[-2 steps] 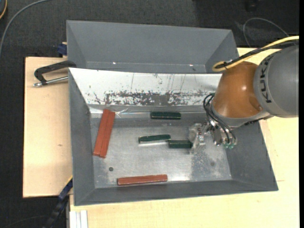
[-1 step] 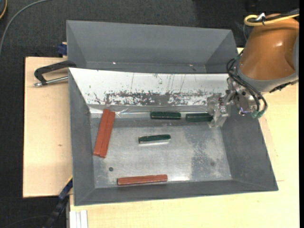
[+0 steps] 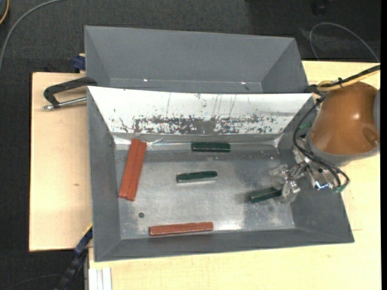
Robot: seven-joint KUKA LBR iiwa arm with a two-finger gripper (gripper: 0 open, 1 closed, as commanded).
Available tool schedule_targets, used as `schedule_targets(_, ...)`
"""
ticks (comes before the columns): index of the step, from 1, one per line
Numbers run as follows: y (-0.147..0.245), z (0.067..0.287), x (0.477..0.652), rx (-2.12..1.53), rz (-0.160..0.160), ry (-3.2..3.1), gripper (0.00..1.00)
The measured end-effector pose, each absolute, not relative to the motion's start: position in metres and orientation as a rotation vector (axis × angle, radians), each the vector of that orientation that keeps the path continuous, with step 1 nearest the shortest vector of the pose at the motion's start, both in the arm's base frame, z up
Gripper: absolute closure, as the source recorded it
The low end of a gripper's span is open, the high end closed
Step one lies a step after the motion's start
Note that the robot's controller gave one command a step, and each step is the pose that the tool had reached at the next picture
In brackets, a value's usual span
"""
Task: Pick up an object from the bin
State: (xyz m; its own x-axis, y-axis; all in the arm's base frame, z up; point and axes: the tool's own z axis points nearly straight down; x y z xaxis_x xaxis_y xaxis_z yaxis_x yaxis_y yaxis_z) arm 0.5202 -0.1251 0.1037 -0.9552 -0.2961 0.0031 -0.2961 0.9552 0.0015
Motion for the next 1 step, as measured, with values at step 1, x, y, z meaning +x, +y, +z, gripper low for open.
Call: schedule_targets(1,-0.1227,0.2173,0.5383,0.465,0.007,-3.122,1.00)
